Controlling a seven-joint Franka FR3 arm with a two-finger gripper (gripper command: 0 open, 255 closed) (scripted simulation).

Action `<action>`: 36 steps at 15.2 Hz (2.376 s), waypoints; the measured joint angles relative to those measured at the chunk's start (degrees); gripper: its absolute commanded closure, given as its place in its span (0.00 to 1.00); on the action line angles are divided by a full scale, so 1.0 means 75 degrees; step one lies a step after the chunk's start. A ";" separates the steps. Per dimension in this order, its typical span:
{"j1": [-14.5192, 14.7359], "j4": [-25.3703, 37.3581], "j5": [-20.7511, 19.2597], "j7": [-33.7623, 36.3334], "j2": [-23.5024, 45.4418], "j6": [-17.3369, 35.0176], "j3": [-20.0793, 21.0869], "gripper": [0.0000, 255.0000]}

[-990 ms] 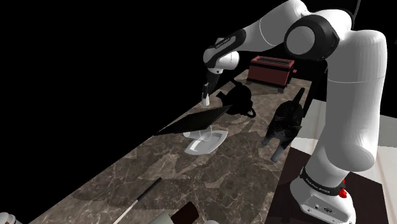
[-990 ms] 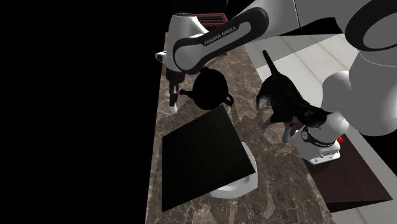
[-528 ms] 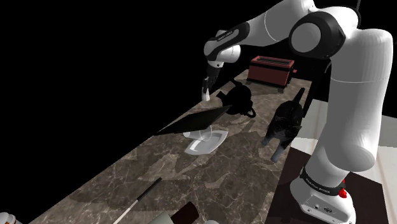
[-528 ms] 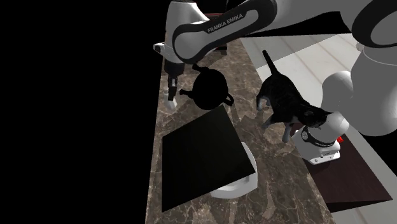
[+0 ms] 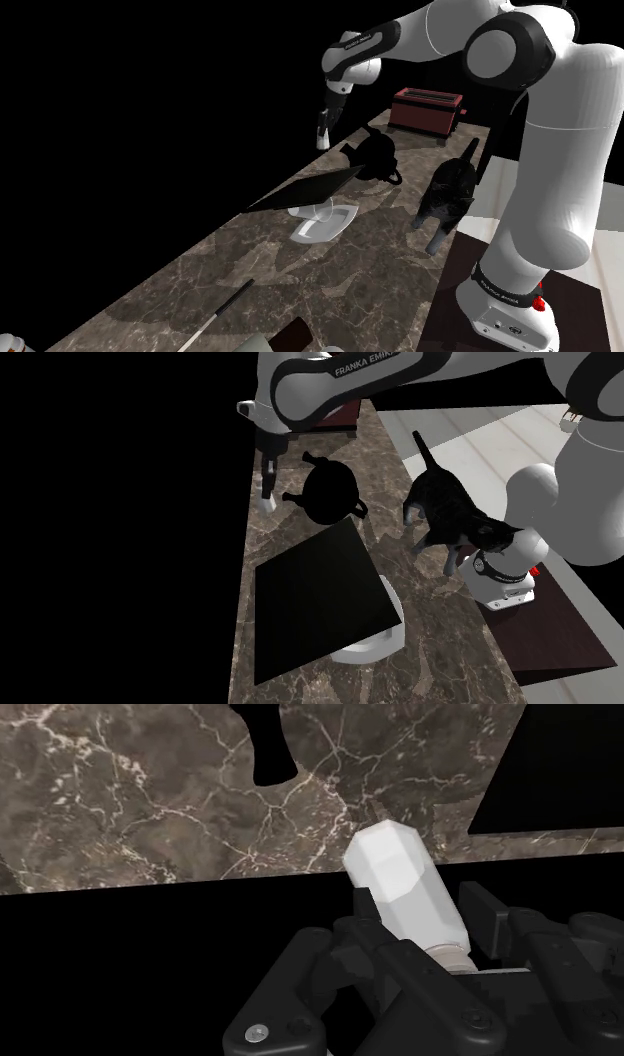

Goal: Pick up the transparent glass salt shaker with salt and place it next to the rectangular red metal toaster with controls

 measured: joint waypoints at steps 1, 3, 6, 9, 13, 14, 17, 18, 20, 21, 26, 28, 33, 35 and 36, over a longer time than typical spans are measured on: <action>0.0003 0.0082 -0.0033 0.0041 -0.0030 -0.0104 -0.0009 1.00; 0.0006 0.0201 -0.0084 0.0100 -0.0081 -0.0265 -0.0022 1.00; -0.0001 0.0430 -0.0152 0.0181 -0.0139 -0.0541 -0.0045 1.00; -0.0008 0.0669 -0.0214 0.0258 -0.0193 -0.0822 -0.0064 1.00; -0.0008 0.1004 -0.0287 0.0376 -0.0244 -0.1188 -0.0079 1.00; -0.0017 0.1104 -0.0302 0.0395 -0.0255 -0.1298 -0.0086 1.00; -0.0025 0.1395 -0.0342 0.0476 -0.0269 -0.1594 -0.0097 1.00; -0.0035 0.1505 -0.0347 0.0492 -0.0262 -0.1696 -0.0102 1.00; -0.0041 0.1709 -0.0373 0.0548 -0.0273 -0.1905 -0.0109 1.00; -0.0037 0.1773 -0.0386 0.0575 -0.0288 -0.1976 -0.0110 1.00; -0.0087 0.2344 -0.0394 0.0661 -0.0225 -0.2483 -0.0130 1.00; -0.0115 0.2590 -0.0391 0.0689 -0.0198 -0.2703 -0.0141 1.00; -0.0307 0.3046 -0.0325 0.0537 -0.0120 -0.3139 -0.0230 1.00; -0.0436 0.2767 -0.0338 0.0272 -0.0312 -0.3103 -0.0329 1.00; -0.0516 0.2725 -0.0325 0.0142 -0.0353 -0.3134 -0.0380 1.00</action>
